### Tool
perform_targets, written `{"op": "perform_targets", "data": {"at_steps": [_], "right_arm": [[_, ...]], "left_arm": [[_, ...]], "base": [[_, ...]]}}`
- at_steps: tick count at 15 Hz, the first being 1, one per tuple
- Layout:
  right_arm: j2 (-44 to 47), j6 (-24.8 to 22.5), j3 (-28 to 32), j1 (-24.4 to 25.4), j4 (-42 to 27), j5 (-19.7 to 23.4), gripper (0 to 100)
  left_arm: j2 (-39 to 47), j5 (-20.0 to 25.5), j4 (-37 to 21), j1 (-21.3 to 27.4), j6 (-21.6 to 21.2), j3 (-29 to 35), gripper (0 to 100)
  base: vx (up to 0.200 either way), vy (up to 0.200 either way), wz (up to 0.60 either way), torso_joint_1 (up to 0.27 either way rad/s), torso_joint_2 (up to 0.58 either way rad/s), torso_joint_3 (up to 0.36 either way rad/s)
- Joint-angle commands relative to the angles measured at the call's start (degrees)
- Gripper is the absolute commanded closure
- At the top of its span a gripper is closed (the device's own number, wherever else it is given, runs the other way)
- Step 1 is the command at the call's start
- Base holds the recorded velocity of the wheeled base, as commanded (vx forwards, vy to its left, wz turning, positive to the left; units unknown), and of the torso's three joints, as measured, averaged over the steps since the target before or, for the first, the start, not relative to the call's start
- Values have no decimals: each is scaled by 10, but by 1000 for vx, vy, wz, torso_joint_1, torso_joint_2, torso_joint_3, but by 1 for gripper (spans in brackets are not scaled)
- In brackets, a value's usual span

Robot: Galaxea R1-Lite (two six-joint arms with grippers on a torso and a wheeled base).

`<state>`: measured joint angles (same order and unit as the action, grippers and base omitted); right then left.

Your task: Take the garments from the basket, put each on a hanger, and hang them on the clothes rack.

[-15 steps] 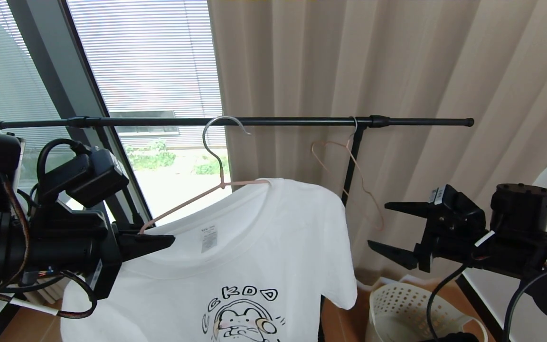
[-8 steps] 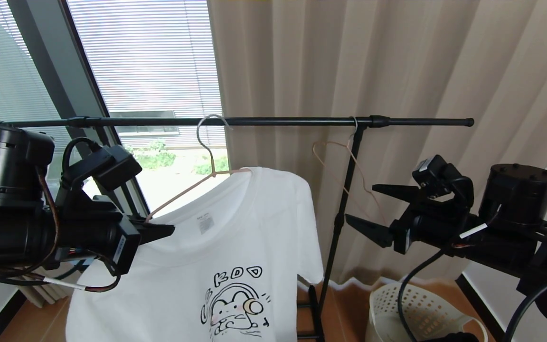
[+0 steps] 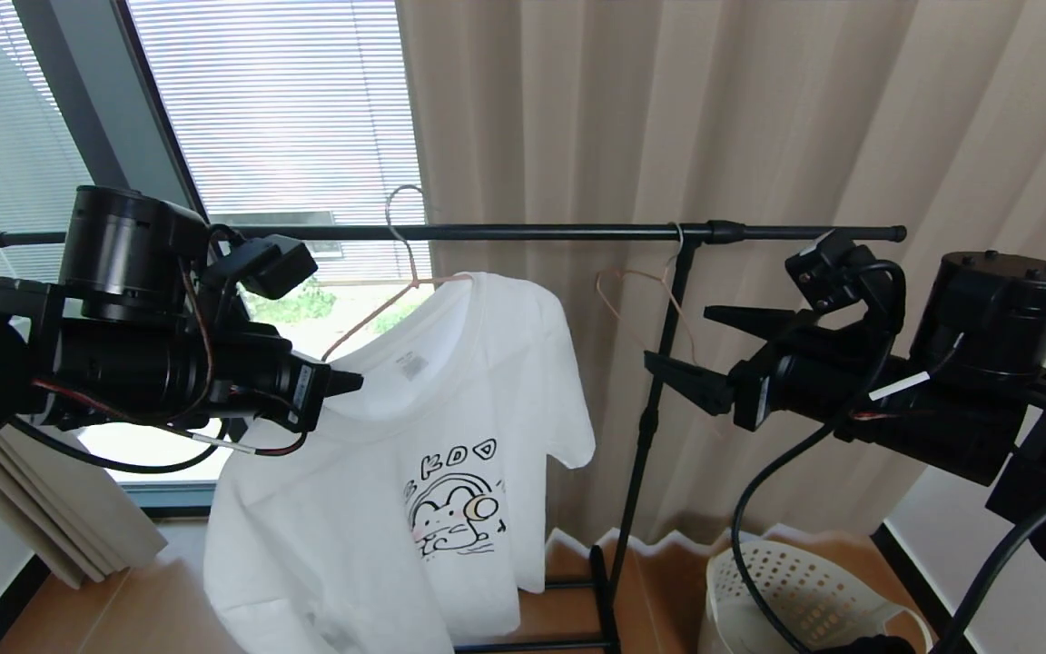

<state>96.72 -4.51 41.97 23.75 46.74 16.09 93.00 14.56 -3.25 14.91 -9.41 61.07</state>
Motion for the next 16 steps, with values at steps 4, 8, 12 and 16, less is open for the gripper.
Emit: {"op": "perform_targets", "data": {"at_steps": [4, 8, 12, 16], "right_arm": [[2, -1, 9, 5, -2, -2, 0], [4, -1, 18, 4, -2, -2, 0], [12, -2, 34, 3, -2, -2, 0], [19, -3, 41, 2, -2, -2, 0]], "left_arm": [[105, -40, 0, -1, 29, 82, 100], [155, -74, -1, -1, 39, 138, 100], [196, -82, -1, -3, 41, 183, 100], [231, -100, -1, -1, 41, 229, 100]], "base": [[0, 0, 0, 0, 0, 0], [0, 0, 0, 0, 0, 0], [0, 0, 0, 0, 0, 0], [0, 0, 0, 0, 0, 0]]}}
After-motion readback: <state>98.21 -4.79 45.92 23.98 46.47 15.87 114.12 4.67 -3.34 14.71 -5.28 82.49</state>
